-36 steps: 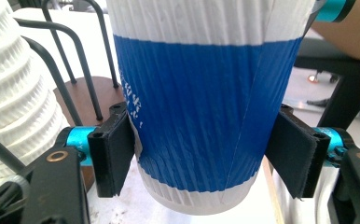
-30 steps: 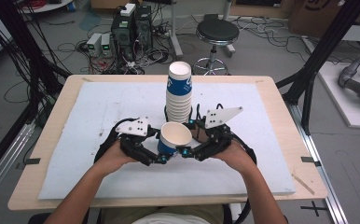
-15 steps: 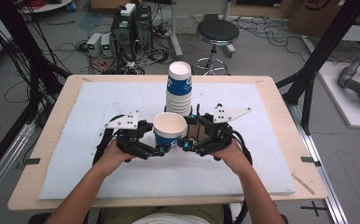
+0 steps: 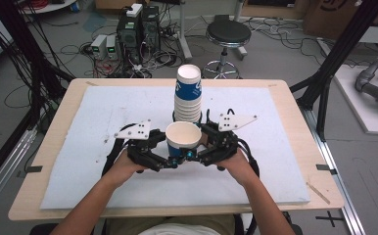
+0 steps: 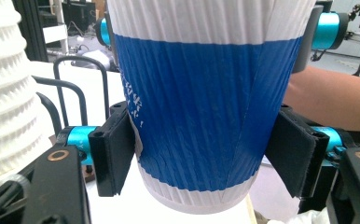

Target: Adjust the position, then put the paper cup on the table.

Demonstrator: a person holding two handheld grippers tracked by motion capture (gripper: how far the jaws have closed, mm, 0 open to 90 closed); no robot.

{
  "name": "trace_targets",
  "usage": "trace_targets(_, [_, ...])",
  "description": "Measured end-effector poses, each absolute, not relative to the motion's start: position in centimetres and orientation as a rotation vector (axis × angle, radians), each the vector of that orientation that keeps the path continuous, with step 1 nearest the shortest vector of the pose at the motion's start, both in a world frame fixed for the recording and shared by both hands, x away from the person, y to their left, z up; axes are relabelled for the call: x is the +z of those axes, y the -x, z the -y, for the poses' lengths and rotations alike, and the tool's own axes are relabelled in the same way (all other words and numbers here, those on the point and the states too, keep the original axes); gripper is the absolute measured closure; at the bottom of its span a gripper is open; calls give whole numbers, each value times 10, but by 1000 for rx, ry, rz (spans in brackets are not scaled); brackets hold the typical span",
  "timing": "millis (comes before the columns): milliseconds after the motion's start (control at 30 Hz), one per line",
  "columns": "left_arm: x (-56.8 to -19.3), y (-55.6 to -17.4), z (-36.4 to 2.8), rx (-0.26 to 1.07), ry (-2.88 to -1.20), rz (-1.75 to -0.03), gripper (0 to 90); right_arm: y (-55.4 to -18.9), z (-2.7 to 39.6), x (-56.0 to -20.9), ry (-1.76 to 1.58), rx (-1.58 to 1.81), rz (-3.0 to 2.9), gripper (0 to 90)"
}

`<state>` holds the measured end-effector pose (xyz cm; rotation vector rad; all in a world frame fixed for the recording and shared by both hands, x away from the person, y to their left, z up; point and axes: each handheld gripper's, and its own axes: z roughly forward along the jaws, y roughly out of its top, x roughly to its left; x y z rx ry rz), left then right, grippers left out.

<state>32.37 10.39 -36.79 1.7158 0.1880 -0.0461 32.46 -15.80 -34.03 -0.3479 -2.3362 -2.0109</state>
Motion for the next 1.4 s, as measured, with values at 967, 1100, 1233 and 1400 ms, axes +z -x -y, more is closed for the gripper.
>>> trace_targets(967, [-361, -334, -160, 166, -1677, -390, 166, -329, 207, -316, 509, -2093, 2589, 267])
trace_targets(1100, [-360, -337, -167, 196, -1661, -421, 166, -328, 214, -315, 537, -2092, 2611, 267])
trace_targets(1233, [-362, -343, -171, 217, -1666, -447, 166, -327, 221, -313, 556, -2112, 2615, 266])
trace_targets(1400, [-363, -344, -176, 240, -1668, -469, 166, -325, 231, -310, 600, -2130, 2620, 266])
